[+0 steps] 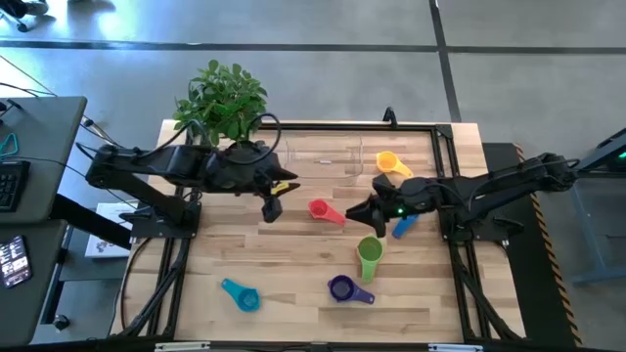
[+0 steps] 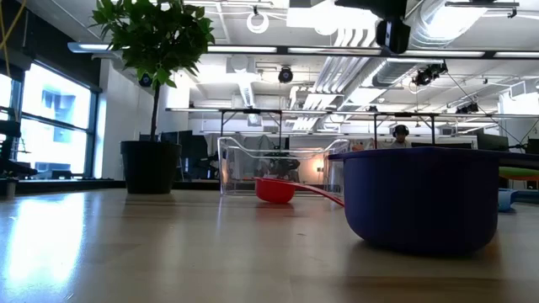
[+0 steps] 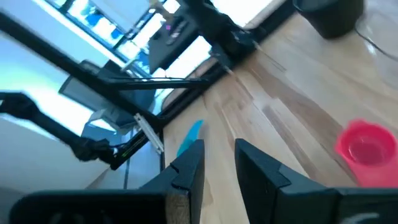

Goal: Nest measuring cups in basket
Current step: Stack the purple measuring cup on top of the green measuring cup

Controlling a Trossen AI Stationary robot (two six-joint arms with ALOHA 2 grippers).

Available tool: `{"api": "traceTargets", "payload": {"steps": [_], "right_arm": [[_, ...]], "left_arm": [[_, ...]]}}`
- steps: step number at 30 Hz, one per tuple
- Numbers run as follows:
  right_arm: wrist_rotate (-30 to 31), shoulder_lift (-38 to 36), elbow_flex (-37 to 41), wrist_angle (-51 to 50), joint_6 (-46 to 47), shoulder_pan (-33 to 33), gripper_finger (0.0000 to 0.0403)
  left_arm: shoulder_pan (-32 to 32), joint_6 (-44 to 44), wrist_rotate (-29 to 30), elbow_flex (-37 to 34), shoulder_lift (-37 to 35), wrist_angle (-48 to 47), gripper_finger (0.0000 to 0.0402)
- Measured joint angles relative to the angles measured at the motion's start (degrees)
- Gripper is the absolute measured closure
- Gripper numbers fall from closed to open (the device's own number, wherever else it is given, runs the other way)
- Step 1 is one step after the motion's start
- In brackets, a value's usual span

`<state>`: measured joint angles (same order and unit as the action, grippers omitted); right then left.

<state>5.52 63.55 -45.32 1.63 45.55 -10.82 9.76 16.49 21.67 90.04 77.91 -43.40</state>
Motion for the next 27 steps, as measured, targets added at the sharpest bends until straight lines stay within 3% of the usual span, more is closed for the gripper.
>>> {"api": "traceTargets", "payload": {"steps": [9,14,17,21,27], "right_arm": [[-0.16,0.02,0.0,9.43,-4.54,0.44,0.0275],[-4.05,0.18,-1.54,14.97,-9.68,0.41,0.0265],[-4.62,1.21,-7.19,8.2,-14.07,-0.27,0.0265],[-2.21,5.35,-18.13,-10.29,-18.97,-0.94,0.0265],[-1.81,14.15,-29.52,-29.58,-18.26,-1.24,0.0265]], "left_arm": [[0.94,4.49,0.22,0.02,-4.16,-0.47,0.0312],[0.92,4.68,0.26,0.02,-6.91,-0.87,0.0312],[0.94,5.7,1.61,0.02,-8.61,-3.0,0.0312],[0.92,7.57,3.41,0.07,-10.58,-6.71,0.0312],[0.92,7.46,4.33,0.09,-11.86,-12.1,0.0312]]}}
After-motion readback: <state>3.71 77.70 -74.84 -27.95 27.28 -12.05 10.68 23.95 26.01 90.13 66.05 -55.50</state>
